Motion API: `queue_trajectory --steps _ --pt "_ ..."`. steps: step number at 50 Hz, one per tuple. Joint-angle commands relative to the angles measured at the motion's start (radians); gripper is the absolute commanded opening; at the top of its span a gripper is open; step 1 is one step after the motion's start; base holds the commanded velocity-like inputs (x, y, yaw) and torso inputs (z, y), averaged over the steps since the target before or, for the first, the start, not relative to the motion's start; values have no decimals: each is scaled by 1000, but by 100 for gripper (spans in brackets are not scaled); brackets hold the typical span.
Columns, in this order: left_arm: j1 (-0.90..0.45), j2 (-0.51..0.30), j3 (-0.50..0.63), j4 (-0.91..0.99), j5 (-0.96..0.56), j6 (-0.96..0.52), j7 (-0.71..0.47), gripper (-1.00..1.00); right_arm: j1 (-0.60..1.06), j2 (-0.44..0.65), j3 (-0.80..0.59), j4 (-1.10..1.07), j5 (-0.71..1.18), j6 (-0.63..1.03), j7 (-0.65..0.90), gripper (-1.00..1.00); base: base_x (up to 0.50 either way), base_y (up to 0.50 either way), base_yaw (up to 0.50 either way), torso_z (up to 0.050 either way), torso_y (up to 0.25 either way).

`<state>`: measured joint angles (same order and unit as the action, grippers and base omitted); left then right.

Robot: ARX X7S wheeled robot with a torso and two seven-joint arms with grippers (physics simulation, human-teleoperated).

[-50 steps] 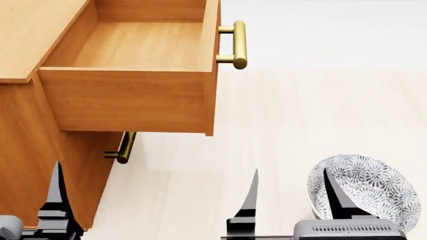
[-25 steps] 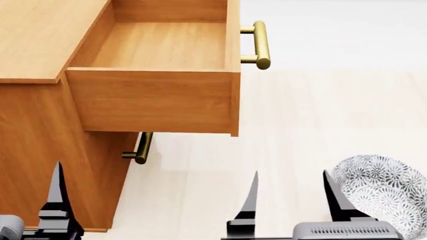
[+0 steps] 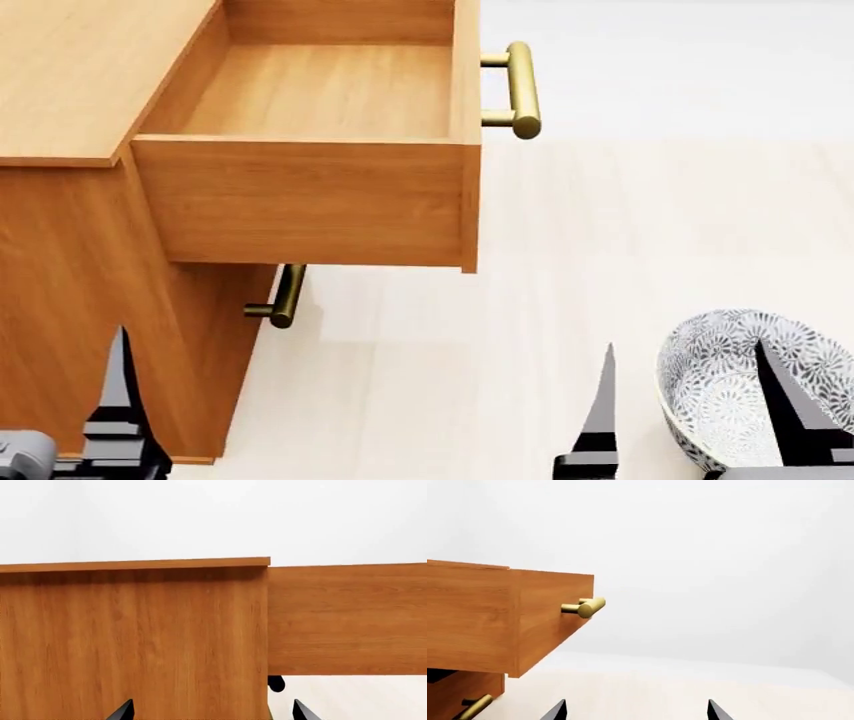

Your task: Put the ketchup in the top drawer of the cabinet.

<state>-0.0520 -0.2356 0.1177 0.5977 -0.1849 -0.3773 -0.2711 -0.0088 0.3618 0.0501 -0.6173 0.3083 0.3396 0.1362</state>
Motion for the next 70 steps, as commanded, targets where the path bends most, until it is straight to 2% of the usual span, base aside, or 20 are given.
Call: queue_trajectory --steps 1,12,24,35,51,70 --pt "0 -5 13 -3 3 1 -15 100 -66 78 152 -26 84 -5 -32 100 0 0 0 0 0" --pt "-9 -4 32 -30 8 12 -21 100 -134 112 283 55 100 -67 -62 100 0 0 0 0 0" --pt "-20 0 51 -52 17 14 -33 100 -150 140 356 147 133 -96 -106 100 0 0 0 0 0" --pt "-31 4 75 -59 27 6 -47 100 -257 147 416 233 156 -205 -228 100 0 0 0 0 0" --pt "-37 0 94 -64 33 -3 -63 100 -576 34 578 180 228 -421 -419 100 0 0 0 0 0" --pt "-43 -4 96 -109 25 23 -71 100 -657 -84 587 297 204 -584 -538 100 0 0 0 0 0"
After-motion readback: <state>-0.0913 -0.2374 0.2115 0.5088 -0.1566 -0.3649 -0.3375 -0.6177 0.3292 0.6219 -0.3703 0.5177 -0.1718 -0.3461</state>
